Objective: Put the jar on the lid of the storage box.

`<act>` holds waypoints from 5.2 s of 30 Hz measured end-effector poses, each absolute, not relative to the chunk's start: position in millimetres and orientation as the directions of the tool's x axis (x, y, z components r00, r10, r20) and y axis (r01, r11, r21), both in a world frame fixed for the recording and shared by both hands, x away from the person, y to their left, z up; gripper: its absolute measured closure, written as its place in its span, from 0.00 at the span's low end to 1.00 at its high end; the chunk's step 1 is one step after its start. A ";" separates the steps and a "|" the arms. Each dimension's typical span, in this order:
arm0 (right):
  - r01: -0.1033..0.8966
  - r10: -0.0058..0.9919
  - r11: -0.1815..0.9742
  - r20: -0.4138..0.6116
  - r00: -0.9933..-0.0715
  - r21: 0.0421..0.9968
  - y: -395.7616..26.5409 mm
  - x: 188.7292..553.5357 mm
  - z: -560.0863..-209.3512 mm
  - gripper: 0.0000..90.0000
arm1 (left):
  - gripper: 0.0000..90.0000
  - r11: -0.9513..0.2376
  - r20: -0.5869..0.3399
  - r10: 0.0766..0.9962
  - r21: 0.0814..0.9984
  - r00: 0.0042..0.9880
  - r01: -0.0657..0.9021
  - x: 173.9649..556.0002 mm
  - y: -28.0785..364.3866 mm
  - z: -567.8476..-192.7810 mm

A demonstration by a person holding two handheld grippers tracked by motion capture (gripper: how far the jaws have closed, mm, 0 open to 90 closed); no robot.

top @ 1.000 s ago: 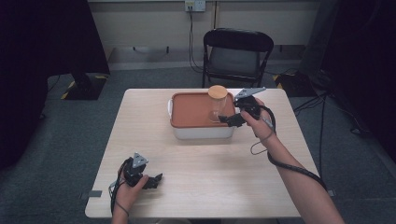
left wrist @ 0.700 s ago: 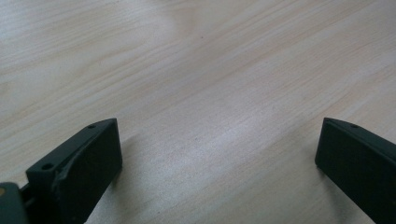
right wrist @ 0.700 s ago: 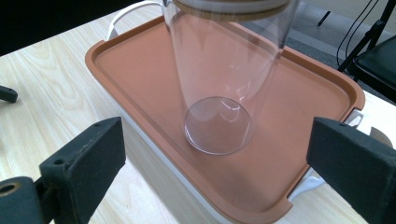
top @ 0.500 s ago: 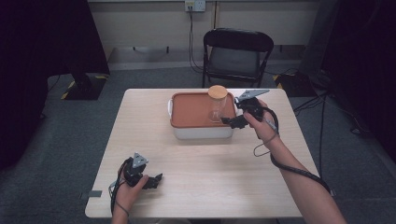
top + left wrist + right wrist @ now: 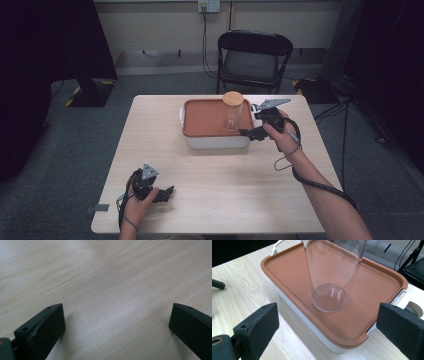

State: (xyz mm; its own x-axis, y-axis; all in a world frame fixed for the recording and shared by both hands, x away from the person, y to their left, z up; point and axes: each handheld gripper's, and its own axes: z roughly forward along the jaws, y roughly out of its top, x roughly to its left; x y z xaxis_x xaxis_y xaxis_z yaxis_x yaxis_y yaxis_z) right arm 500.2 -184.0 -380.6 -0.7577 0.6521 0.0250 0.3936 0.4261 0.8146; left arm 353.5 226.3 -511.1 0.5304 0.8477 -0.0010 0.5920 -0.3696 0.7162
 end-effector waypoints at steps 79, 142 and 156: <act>0.383 0.613 0.441 0.039 -0.789 0.812 -221.5 461.4 -417.0 0.04 | 0.00 -0.372 0.002 0.847 0.716 0.531 0.590 353.6 226.5 -511.0; 0.404 0.609 0.454 0.055 -0.791 0.794 -269.0 428.8 -458.0 0.04 | 0.00 -0.371 0.002 0.848 0.716 0.529 0.591 353.4 226.3 -511.1; 0.410 0.612 0.468 0.048 -0.789 0.783 -284.6 417.7 -469.3 0.04 | 0.00 -0.371 0.003 0.849 0.716 0.529 0.592 353.4 226.4 -511.0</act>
